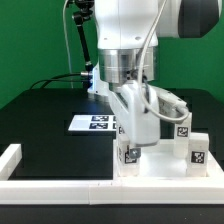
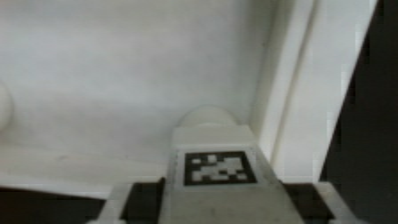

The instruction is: Assemble square table

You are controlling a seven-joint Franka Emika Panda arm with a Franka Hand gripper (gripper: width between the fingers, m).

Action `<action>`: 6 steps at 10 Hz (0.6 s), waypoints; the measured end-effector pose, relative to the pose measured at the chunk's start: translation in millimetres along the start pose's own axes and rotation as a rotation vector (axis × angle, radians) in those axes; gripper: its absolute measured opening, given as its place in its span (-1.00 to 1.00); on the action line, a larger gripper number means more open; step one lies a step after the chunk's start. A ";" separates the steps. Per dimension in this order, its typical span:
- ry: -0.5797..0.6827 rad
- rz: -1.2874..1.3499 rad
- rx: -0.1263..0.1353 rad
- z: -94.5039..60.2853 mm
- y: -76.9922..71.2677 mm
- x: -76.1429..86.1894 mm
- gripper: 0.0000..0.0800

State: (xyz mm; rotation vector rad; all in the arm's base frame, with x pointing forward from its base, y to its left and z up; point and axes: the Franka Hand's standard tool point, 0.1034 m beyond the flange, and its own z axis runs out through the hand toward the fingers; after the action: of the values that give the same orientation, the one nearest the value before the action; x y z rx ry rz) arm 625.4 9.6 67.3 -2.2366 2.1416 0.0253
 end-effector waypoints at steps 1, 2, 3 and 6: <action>-0.002 0.102 0.000 0.0 -0.2 0.8 -0.28; -0.008 0.241 0.004 0.0 -0.7 0.8 -0.28; -0.007 0.342 0.010 0.2 -1.2 1.3 -0.28; -0.006 0.495 0.013 0.2 0.2 2.7 -0.27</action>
Offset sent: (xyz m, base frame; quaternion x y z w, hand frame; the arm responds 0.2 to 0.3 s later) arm -0.0006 -0.0009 -0.0018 0.0271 -0.0317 0.2928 0.9553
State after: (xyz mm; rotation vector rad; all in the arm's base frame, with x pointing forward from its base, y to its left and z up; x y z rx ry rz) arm 625.4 6.9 67.0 -1.6396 2.6173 0.0339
